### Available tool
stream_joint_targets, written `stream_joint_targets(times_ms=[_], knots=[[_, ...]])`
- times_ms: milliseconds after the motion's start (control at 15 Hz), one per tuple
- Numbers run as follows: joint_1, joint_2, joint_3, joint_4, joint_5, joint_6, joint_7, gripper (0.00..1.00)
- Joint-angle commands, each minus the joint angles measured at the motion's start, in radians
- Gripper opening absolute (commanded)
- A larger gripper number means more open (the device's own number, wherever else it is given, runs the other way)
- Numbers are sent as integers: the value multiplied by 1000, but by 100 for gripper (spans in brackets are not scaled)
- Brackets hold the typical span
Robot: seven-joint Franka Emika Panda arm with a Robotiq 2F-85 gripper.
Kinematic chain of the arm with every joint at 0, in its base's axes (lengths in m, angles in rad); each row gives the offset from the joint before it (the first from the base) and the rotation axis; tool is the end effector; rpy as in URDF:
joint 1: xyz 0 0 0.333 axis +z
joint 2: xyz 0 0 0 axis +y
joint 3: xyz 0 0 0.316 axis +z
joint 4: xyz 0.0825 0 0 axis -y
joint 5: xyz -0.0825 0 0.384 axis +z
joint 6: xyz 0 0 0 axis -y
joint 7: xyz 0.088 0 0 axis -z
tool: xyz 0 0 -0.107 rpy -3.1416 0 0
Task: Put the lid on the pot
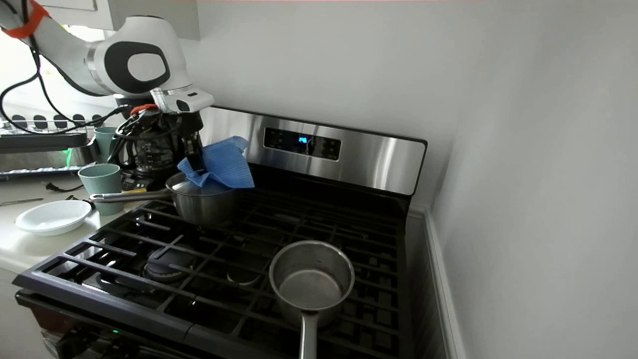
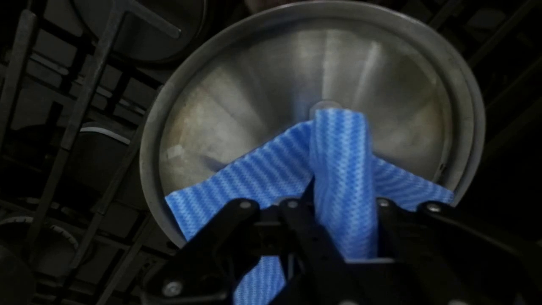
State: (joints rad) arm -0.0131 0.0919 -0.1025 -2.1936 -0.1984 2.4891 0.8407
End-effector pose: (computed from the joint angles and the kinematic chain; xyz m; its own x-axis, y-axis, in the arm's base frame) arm 0.5594 -0.0634 0.3639 0.6659 -0.7050 0.2441 -0.7203 -0.6927 -0.0357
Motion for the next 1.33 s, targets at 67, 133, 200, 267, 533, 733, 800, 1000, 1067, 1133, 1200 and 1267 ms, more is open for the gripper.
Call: stream_joint_targets(times_ms=[67, 133, 200, 267, 533, 733, 800, 1000, 1067, 1133, 1200, 1267], knots=[[-7, -8, 7, -10, 55, 26, -1, 3], [-8, -9, 6, -12, 62, 34, -3, 3], [-10, -10, 6, -16, 73, 40, -11, 3], [-10, -10, 6, -20, 77, 54, -9, 3], [-9, -7, 2, -27, 61, 89, -5, 3], [-10, -7, 1, -30, 55, 81, -24, 3], [-10, -8, 3, -32, 58, 70, -39, 3], [-11, -13, 6, -36, 69, 39, -101, 3], [-11, -14, 6, -34, 67, 30, -119, 3], [-10, -12, 5, -34, 63, 31, -127, 3], [-10, -10, 4, -31, 61, 31, -133, 20], [-10, -9, 3, -30, 63, 32, -129, 38]])
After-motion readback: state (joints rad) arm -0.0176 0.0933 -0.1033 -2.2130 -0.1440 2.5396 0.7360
